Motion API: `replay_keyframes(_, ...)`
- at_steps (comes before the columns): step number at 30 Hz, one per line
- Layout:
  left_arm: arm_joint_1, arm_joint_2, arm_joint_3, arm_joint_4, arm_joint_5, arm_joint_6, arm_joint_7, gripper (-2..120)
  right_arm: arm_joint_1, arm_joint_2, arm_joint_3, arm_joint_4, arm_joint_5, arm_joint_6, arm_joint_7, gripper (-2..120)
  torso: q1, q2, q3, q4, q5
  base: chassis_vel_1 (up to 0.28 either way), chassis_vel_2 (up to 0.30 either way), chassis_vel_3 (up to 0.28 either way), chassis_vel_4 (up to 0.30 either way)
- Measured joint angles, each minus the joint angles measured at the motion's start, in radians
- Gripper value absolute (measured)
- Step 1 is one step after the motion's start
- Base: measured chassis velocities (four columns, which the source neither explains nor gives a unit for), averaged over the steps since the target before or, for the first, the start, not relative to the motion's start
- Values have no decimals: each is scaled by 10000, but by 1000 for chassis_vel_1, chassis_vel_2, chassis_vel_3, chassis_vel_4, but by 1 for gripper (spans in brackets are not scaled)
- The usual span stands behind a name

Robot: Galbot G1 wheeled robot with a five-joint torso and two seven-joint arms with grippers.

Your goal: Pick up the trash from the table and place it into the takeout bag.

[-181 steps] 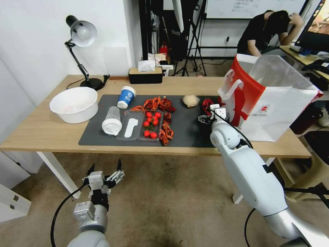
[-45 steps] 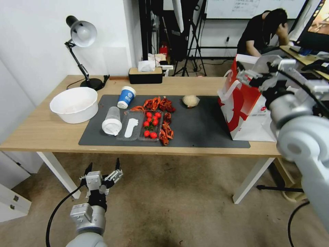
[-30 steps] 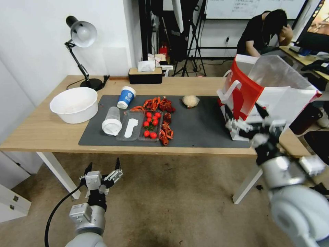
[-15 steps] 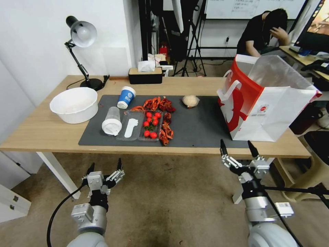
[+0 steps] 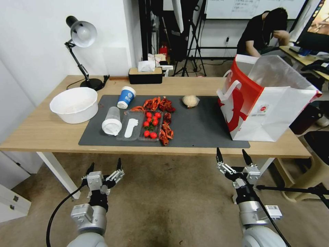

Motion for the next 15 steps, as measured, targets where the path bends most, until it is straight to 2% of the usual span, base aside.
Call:
replay_keyframes(10, 84, -17, -11, -127, 62, -60, 1, 100, -33, 160, -36, 191, 9, -74, -5, 100, 0, 1, 0, 0, -1, 0, 0, 0, 0)
replay_keyframes(15, 56, -31, 41, -152, 87, -61, 1, 100, 536, 72, -355, 216, 5, -481, -12, 100, -1, 0, 0, -2, -1, 0, 0, 0, 0)
